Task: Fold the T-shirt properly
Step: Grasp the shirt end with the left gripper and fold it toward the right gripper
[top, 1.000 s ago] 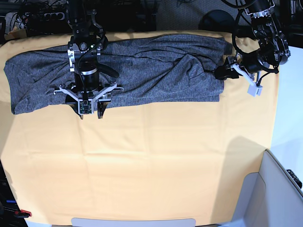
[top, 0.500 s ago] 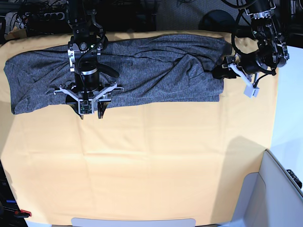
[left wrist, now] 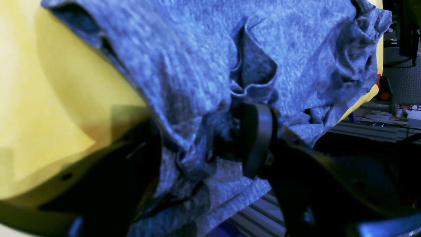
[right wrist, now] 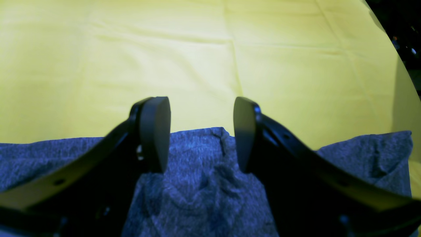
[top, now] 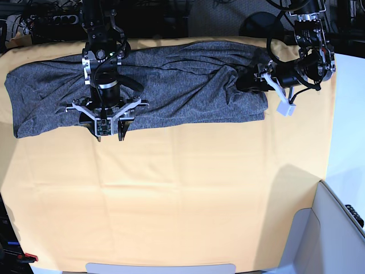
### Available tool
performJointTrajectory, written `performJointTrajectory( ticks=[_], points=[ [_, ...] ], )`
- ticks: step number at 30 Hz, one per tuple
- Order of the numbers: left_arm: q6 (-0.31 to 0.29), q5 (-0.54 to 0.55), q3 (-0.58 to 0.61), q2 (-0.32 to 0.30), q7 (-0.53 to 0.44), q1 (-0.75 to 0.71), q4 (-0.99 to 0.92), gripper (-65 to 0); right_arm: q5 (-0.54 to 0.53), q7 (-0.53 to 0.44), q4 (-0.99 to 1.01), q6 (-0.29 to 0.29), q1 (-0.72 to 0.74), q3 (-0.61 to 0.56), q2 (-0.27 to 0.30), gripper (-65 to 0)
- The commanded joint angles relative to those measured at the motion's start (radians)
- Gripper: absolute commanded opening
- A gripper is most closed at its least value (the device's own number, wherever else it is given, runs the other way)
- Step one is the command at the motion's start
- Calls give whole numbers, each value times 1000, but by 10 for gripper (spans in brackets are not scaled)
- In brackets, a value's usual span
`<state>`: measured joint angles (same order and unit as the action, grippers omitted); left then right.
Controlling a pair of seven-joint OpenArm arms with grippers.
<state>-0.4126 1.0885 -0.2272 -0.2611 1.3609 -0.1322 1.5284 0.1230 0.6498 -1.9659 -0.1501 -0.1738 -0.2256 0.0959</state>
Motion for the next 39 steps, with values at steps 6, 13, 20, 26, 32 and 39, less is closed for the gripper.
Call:
performJointTrajectory(
  ticks=[6, 13, 20, 26, 32, 39],
  points=[
    [5, -1, -1, -5, 35, 1, 2, -343, 4, -29, -16, -1, 9, 2, 0, -342],
    [5, 23, -4, -4, 35, 1, 1, -412, 7, -29, -16, -1, 9, 4, 0, -342],
    [5, 18, 2, -4, 35, 22, 5, -650, 8, -28, -16, -1, 7, 36, 1, -342],
    [5, 25, 1, 0, 35, 36, 97, -644, 2, -28, -20, -1, -11, 165, -3, -342],
    [8, 26, 78, 23, 35, 82, 237, -644, 2, -28, -22, 2, -25, 283, 0, -342],
    [11, 18, 206, 121, 35, 127, 240, -644, 4, -28, -22, 5, -49, 467, 1, -343]
  ],
)
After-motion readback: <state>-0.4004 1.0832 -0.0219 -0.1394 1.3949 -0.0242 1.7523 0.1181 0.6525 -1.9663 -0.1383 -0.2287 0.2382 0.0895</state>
